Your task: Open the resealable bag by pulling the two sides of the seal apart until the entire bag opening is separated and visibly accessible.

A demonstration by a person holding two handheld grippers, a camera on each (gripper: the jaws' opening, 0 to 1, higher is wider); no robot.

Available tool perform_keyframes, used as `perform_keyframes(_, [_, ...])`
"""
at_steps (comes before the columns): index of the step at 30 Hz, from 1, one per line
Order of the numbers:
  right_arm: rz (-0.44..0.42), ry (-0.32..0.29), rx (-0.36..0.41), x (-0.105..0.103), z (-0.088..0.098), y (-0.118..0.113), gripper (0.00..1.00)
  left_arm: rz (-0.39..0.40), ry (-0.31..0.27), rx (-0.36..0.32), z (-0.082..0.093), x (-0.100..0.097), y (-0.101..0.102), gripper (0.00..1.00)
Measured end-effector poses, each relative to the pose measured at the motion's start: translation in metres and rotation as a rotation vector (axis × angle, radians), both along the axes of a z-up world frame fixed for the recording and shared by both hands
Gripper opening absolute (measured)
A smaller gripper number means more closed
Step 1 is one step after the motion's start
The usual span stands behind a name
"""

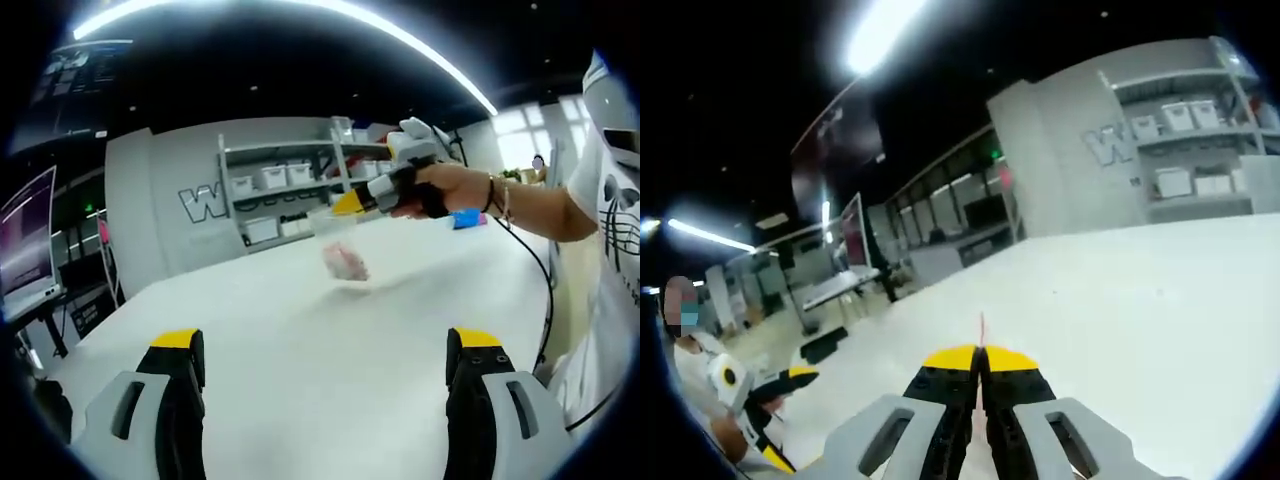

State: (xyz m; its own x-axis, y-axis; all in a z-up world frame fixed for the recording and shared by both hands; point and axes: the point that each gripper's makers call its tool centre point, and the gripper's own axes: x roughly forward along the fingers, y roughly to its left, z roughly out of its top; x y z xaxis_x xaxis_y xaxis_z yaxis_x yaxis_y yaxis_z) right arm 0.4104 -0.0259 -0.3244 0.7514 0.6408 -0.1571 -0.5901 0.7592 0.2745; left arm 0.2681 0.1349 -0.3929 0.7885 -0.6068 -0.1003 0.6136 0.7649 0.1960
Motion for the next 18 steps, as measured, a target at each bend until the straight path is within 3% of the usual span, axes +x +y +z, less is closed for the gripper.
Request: perform_keyframes(18, [-0.027, 0.0, -0.058, 0.034, 0.001, 0.0, 0.0, -0.002, -0.003, -0.007, 0.003, 0.002, 0.001, 1.0])
